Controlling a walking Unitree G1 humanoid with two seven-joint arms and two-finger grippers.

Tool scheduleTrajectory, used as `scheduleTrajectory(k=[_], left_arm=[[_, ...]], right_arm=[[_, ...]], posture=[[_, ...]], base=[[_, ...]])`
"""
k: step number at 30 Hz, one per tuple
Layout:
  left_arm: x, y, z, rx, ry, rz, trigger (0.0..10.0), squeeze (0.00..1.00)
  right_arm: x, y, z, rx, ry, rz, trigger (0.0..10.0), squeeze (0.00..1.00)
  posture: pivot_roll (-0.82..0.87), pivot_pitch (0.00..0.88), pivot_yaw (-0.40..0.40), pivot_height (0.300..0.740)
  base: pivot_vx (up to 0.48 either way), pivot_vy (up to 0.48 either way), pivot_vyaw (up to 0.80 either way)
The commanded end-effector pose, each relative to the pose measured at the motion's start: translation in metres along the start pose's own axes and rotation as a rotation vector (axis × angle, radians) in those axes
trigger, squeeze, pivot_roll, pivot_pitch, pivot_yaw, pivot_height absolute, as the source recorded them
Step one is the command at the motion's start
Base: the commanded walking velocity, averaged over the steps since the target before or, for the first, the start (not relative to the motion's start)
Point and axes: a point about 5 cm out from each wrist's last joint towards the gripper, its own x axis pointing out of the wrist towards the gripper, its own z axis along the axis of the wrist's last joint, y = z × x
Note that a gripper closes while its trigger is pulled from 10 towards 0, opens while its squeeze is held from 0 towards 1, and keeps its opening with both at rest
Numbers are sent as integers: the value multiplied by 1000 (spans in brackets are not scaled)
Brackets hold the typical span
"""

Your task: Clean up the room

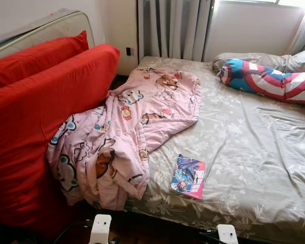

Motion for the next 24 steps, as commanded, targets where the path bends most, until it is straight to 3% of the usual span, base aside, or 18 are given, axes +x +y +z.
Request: scheduleTrajectory(k=[1,24], left_arm=[[0,2,1,7,-7,1,10000,0],[0,2,3,-1,-14,1,10000,0]], right_arm=[[0,0,0,2,-9,-1,10000,0],[0,-1,3,-8,-16,7,10000,0]], posture=[[-49,0,9,740],[-57,0,5,740]], base=[[0,0,0],[308,0,0]])
